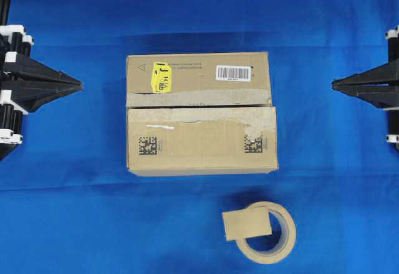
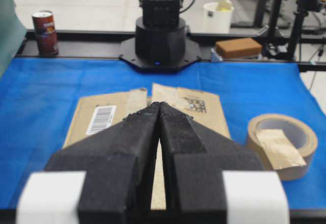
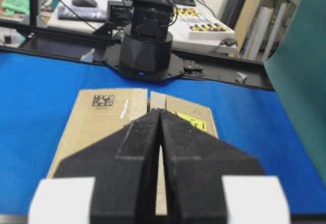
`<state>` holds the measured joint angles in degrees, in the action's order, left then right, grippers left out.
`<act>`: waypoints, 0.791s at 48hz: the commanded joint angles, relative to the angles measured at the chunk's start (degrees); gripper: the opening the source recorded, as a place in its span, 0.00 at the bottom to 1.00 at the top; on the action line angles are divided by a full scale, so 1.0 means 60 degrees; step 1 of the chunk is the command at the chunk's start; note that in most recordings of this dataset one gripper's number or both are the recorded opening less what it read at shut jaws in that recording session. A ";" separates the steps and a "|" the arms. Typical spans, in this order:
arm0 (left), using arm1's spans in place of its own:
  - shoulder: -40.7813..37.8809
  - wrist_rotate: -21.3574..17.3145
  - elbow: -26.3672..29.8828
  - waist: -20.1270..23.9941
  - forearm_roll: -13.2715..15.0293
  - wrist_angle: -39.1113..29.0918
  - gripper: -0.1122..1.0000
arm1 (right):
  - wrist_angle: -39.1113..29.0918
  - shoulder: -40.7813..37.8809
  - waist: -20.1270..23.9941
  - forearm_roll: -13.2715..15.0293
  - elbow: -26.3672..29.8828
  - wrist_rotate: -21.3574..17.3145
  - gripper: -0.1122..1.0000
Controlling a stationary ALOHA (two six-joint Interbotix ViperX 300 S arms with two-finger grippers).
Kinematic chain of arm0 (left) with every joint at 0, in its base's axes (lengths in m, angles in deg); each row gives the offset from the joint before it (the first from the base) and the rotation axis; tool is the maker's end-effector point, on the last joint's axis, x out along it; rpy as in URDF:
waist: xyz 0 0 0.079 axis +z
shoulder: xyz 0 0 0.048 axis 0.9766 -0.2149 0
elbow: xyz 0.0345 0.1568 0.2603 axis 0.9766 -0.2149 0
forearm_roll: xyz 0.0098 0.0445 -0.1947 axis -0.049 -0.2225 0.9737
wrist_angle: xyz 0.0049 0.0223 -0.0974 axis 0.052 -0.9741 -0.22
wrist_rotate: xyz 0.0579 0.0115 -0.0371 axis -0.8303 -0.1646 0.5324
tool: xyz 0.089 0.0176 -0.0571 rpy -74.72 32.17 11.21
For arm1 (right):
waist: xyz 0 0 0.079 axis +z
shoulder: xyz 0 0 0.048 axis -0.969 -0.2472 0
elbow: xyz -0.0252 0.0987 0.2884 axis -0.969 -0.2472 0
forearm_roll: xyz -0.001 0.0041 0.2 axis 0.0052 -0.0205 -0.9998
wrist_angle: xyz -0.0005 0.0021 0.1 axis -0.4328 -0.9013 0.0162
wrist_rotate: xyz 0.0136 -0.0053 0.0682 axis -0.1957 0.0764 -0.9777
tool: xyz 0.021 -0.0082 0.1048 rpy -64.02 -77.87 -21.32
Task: Apply tape along the seams of the closed cardboard box to seal it securely.
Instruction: 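Move the left gripper to the tape roll and pinch the cut tape strip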
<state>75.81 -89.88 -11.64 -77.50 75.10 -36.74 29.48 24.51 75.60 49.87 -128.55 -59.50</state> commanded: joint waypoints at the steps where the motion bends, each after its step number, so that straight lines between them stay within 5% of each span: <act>1: -0.0117 -0.0293 0.0278 -0.0176 0.0029 -0.0234 0.10 | 0.0073 -0.0088 -0.0015 0.0000 0.0308 -0.0073 0.10; 13: -0.0981 -0.0879 0.0527 -0.1582 0.0132 0.0132 0.10 | -0.0103 -0.0132 -0.0029 -0.0044 0.0337 -0.0073 0.10; 30: -0.3735 -0.3501 0.1201 -0.2446 0.0117 0.2109 0.11 | -0.0088 -0.0146 -0.0029 -0.0044 0.0352 -0.0073 0.10; 38: -0.5332 -0.5566 0.2080 -0.2842 0.0117 0.2109 0.41 | -0.0088 -0.0146 -0.0029 -0.0044 0.0352 -0.0059 0.10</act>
<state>47.43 -119.41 -2.68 -93.50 75.89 -24.43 28.69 23.98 75.51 49.78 -128.20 -59.85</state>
